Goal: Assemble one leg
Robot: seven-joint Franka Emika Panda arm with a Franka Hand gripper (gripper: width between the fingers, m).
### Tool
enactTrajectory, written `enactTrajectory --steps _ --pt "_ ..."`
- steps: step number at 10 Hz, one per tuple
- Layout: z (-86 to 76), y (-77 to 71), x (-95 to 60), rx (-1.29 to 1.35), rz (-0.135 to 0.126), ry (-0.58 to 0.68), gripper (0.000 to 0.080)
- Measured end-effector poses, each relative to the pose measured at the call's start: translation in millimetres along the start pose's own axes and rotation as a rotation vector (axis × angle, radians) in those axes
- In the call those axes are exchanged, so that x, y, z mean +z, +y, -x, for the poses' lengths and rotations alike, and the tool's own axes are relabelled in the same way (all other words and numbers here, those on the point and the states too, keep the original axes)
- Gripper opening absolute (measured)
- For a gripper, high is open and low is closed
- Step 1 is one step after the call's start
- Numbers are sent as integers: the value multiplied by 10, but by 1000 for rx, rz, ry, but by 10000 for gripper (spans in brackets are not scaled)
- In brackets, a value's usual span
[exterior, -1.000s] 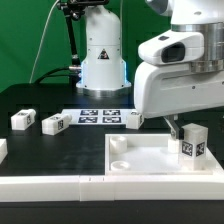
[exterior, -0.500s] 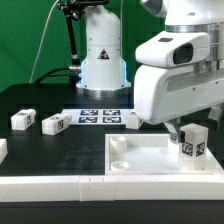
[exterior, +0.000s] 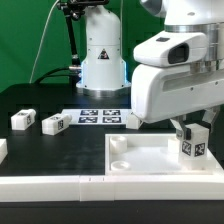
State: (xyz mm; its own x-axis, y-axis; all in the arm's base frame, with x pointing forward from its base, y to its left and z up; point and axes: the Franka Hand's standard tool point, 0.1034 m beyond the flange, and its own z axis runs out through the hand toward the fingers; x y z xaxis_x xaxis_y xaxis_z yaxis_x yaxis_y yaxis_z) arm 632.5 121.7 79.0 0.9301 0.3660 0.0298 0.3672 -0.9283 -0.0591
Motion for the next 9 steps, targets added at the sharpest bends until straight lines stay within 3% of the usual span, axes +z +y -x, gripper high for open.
enactTrajectory --steps 6,9 --pt "-22 33 -7 873 -10 15 290" --pt "-20 47 -7 997 -25 13 291"
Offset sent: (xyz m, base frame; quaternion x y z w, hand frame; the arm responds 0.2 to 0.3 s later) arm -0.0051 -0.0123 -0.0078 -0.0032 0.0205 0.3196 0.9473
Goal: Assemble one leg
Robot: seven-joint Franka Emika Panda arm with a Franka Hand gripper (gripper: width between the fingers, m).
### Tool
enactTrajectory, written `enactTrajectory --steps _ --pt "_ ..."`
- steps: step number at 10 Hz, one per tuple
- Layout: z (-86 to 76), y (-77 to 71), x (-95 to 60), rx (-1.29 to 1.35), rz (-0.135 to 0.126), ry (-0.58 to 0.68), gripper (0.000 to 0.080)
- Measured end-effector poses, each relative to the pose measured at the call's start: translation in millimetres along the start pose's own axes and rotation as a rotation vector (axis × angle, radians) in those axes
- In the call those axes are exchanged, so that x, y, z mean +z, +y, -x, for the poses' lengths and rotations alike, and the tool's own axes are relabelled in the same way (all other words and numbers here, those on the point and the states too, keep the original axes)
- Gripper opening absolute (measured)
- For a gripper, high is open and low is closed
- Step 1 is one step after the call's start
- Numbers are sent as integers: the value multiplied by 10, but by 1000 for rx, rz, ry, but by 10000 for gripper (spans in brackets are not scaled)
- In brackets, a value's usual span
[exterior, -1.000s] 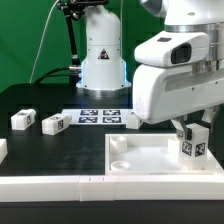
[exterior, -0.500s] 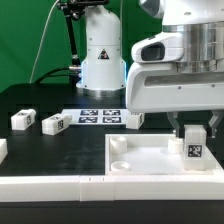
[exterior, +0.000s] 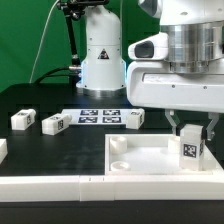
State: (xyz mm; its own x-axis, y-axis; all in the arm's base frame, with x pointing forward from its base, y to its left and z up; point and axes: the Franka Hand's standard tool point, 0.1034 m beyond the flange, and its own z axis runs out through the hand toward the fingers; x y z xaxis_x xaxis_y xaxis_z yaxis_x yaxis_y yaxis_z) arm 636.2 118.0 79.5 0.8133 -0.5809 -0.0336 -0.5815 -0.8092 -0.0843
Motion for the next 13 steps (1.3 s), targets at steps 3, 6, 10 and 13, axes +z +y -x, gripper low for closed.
enactTrajectory --steps 3,6,10,13 --pt "-8 -18 -1 -84 -8 11 576" --pt "-15 -88 -56 -527 38 47 645" --pt "-35 -76 -55 -1018 67 3 649" --pt "1 -60 -18 -1214 71 -14 649"
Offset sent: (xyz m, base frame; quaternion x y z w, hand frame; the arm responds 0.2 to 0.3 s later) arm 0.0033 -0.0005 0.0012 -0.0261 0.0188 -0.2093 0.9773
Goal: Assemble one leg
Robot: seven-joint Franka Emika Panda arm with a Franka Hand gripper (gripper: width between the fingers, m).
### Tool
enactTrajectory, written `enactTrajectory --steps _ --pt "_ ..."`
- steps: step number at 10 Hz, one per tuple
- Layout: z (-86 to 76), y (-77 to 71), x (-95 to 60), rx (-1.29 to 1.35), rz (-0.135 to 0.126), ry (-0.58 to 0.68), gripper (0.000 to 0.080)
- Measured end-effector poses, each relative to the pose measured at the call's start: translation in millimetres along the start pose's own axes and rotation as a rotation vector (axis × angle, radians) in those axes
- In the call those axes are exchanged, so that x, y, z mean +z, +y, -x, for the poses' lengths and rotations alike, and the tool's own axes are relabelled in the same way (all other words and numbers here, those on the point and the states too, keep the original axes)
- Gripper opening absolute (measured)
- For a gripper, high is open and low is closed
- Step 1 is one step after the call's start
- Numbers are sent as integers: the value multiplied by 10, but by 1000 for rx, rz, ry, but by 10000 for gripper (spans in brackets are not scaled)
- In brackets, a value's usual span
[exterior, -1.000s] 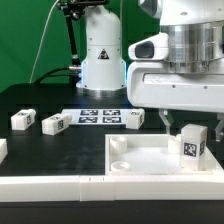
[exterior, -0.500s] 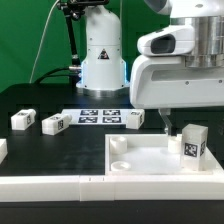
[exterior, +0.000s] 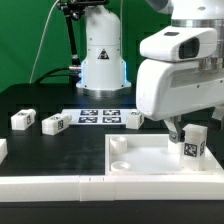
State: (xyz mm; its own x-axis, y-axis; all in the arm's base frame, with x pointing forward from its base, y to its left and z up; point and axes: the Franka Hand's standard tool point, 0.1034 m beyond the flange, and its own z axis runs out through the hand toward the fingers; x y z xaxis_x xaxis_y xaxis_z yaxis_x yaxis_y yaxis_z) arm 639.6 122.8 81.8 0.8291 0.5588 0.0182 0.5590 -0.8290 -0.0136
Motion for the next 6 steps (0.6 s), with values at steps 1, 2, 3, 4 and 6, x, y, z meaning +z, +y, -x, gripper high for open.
enactTrajectory --steps 1,2,3,4,6 --pt "16 -25 24 17 -4 -2 649" --pt "27 -26 32 23 -6 -5 649" --pt "28 -22 31 23 -5 -4 649" --pt "28 -21 31 23 -5 -4 646" --pt "28 -21 31 23 -5 -4 488"
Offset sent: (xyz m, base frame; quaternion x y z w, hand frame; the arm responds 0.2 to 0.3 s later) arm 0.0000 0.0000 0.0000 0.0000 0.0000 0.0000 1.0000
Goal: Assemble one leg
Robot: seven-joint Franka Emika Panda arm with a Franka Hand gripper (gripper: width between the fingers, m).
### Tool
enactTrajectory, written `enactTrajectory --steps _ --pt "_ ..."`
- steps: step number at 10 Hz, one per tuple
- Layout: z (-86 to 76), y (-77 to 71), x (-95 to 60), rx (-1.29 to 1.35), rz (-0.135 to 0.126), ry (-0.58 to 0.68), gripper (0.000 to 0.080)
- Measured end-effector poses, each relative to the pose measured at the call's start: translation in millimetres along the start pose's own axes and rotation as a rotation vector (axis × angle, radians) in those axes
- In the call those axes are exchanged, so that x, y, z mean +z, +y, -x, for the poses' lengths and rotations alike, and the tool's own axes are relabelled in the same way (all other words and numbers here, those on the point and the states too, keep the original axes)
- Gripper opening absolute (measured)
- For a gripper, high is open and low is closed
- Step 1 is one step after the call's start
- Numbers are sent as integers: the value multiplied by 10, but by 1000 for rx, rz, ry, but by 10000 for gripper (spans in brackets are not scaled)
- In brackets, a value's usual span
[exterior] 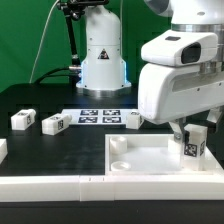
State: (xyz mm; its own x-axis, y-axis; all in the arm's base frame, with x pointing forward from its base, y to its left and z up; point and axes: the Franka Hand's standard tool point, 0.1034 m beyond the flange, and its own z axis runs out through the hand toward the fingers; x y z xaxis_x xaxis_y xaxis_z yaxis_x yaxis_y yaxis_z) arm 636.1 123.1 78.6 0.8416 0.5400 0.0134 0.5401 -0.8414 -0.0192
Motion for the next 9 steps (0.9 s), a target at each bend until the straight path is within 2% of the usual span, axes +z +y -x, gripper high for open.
enactTrajectory --steps 1,4,6,7,9 --pt "0 0 0 0 0 0 293" --pt "0 2 -1 40 0 0 291" --pt "3 12 -1 388 -7 3 291" --pt "10 24 3 568 -24 6 291" --pt "20 40 6 844 -35 4 292"
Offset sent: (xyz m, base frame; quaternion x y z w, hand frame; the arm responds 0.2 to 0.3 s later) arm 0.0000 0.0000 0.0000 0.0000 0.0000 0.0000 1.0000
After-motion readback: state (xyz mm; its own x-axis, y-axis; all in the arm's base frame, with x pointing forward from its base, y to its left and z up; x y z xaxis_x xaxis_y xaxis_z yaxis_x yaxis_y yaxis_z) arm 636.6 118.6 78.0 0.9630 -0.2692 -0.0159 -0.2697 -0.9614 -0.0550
